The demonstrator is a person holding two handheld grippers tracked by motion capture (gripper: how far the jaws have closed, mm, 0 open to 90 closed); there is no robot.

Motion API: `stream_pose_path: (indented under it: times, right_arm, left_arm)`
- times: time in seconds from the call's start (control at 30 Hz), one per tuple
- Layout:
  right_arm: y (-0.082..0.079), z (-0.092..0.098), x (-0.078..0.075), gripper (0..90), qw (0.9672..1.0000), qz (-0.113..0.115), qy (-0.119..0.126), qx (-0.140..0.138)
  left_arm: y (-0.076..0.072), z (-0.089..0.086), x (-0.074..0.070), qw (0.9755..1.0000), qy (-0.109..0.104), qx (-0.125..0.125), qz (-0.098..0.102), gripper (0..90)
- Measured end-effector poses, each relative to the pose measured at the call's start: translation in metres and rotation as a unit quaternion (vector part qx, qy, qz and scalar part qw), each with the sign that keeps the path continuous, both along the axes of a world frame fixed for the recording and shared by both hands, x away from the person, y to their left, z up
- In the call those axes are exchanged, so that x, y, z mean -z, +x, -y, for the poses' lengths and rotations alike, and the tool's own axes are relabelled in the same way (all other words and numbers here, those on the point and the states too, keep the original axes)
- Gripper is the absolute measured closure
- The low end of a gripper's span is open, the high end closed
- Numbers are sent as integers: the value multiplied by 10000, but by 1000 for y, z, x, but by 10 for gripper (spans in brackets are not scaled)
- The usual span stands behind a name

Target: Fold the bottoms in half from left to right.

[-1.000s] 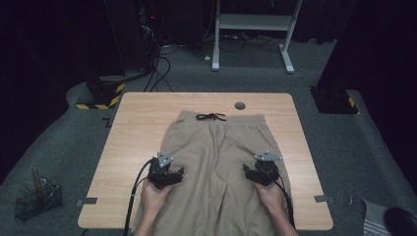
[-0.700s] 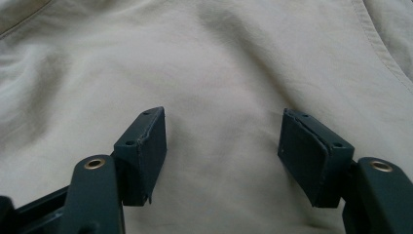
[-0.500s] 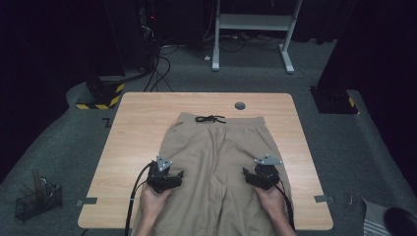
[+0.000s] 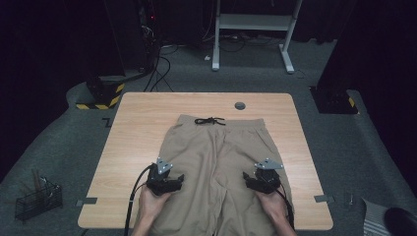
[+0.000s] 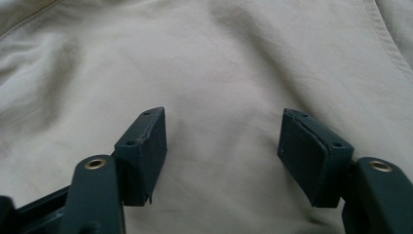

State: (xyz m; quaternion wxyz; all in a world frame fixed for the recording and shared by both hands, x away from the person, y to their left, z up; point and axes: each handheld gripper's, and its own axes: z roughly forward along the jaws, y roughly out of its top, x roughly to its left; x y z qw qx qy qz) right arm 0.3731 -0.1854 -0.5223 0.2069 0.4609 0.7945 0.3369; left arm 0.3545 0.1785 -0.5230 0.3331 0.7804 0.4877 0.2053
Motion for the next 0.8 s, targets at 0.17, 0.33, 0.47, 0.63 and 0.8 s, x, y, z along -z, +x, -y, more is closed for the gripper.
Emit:
stream_pose_path:
  times: [0.17, 0.33, 0.47, 0.63, 0.8]
  right_arm:
    - [11, 7, -11, 367, 9995, 87, 268, 123]
    - [31, 7, -21, 369, 9993, 188, 217, 233]
    - [43, 5, -18, 359, 9994, 92, 215, 266]
    - [51, 2, -14, 357, 9992, 125, 138, 353]
    - [55, 2, -7, 356, 9992, 27, 13, 403]
  left_arm:
    - [17, 3, -20, 9996, -117, 157, 202, 238]
    - [47, 9, -30, 9989, -309, 266, 215, 255]
    - [68, 8, -26, 9978, -633, 203, 37, 254]
    - [80, 11, -23, 9977, -659, 128, 115, 263]
    - [84, 15, -13, 9986, -512, 33, 153, 273]
